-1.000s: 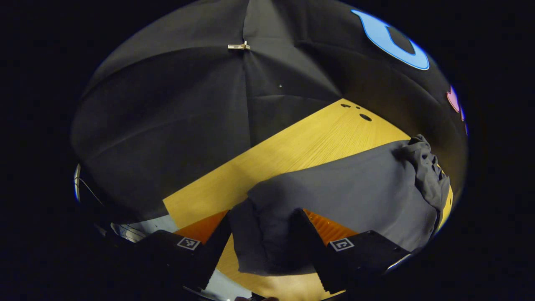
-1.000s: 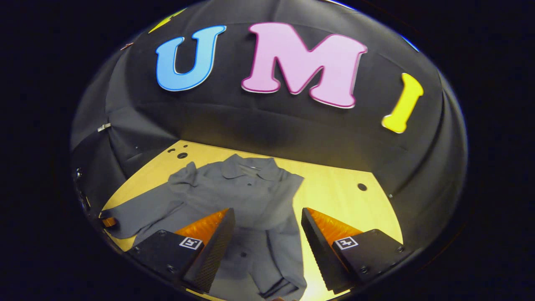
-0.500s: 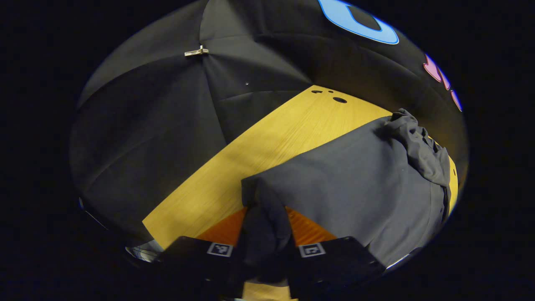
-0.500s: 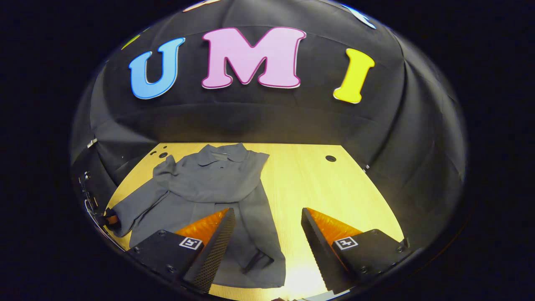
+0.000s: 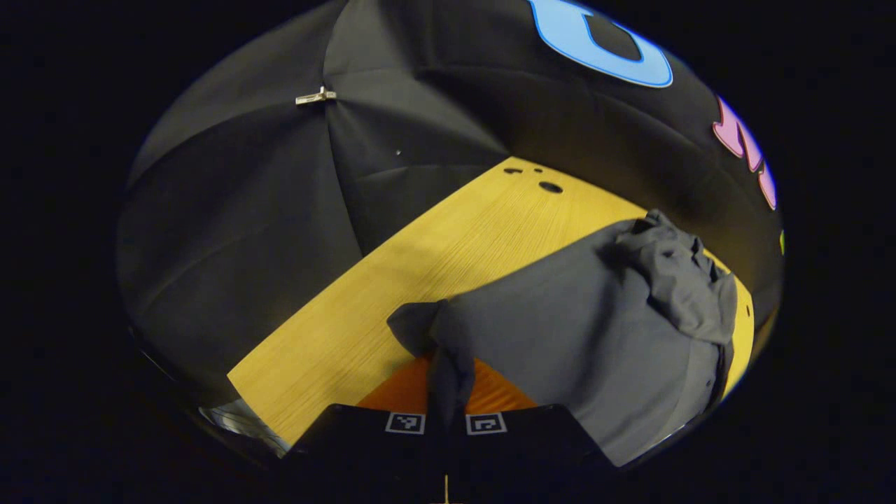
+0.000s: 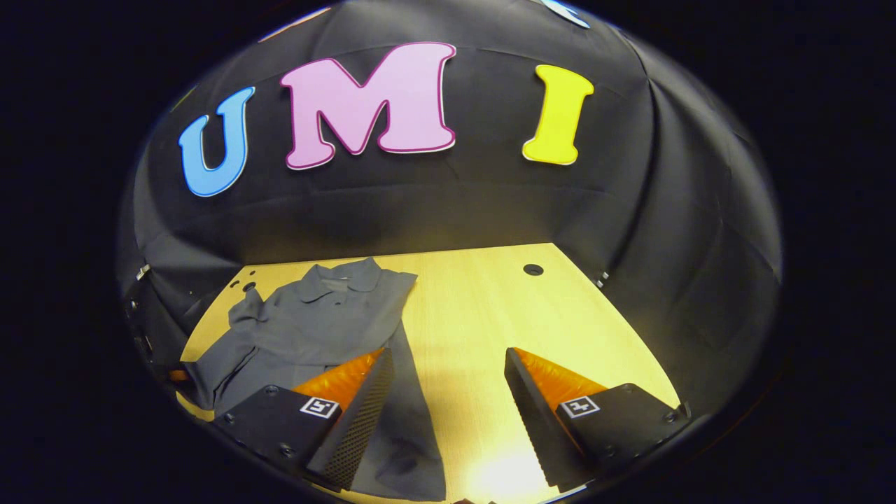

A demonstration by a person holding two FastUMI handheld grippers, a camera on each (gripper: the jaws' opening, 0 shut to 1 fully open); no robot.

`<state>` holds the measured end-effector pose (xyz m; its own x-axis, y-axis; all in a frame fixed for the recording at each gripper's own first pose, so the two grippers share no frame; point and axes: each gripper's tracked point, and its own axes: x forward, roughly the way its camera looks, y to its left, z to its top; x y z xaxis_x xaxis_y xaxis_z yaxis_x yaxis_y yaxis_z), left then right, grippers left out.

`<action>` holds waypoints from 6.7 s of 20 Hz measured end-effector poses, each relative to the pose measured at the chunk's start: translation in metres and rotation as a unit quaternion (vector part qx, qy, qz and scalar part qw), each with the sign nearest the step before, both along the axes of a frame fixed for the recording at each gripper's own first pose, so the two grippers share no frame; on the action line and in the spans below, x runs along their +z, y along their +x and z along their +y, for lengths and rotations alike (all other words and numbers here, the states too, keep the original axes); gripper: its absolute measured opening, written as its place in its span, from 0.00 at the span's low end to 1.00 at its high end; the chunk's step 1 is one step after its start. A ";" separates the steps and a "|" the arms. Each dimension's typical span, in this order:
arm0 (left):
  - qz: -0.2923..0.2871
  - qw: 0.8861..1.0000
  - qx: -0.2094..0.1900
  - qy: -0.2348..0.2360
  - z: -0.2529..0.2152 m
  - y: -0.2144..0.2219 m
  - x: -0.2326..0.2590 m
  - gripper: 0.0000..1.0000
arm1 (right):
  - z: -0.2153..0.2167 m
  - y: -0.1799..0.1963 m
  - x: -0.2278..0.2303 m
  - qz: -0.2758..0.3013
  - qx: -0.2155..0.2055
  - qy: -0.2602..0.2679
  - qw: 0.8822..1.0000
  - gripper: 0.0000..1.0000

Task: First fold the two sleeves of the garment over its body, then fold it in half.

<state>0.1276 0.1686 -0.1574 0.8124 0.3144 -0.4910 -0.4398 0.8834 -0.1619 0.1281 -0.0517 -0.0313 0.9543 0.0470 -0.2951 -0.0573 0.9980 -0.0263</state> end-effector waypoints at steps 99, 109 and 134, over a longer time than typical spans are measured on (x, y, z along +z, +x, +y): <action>0.025 0.966 -0.258 0.024 -0.182 -0.082 -0.055 0.06 | 0.080 -0.095 -0.211 0.299 0.117 0.008 0.947 0.07; -0.085 0.961 -0.263 -0.003 -0.205 -0.031 0.062 0.06 | 0.110 -0.044 -0.105 0.210 0.140 0.051 0.966 0.07; -0.203 0.961 -0.187 -0.029 -0.198 0.291 0.151 0.05 | 0.176 0.268 -0.047 0.071 0.041 0.177 0.981 0.07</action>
<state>0.4189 -0.0290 -0.0068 0.9915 -0.0550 -0.1182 0.0162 0.9518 -0.3064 0.3957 0.1241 -0.0780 0.8934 0.2447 -0.3768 -0.1150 0.9353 0.3346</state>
